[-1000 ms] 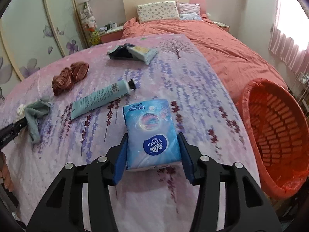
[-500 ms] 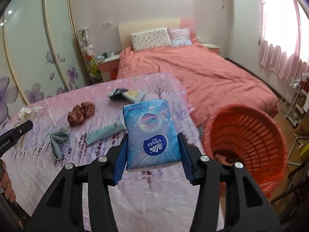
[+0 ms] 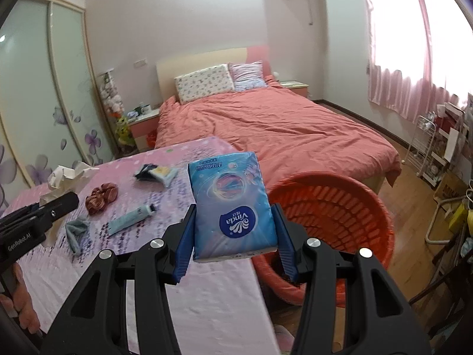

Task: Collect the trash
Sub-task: 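Carry the white tissue and blue tissue pack to the orange basket and release both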

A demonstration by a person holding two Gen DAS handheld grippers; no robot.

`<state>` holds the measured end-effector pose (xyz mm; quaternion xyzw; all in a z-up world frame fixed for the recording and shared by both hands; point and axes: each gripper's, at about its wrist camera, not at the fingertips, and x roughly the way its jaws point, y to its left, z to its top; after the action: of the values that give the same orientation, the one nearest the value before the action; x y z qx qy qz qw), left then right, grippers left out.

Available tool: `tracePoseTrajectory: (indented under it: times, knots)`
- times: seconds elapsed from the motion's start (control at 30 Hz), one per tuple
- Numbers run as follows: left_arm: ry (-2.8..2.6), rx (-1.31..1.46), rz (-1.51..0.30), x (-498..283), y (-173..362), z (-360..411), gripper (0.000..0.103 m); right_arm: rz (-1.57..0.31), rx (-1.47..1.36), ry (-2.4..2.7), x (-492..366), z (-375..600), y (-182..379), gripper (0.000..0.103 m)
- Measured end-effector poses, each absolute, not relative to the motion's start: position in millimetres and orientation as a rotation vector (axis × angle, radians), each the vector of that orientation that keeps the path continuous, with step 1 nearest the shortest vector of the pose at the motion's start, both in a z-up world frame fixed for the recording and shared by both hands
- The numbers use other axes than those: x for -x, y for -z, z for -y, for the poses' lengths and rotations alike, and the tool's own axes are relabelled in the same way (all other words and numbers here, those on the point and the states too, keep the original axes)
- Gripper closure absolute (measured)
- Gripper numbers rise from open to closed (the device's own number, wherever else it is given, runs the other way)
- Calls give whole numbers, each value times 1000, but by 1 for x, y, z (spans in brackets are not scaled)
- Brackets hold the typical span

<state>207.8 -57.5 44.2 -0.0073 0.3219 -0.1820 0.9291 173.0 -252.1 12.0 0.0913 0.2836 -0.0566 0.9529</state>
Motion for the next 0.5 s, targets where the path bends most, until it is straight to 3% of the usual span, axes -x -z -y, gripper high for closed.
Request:
tracePoseTrajectory:
  times: [0.5]
  knots:
    - [619, -45, -685, -217, -24, 194, 66, -554, -290, 239, -172, 336, 5, 53]
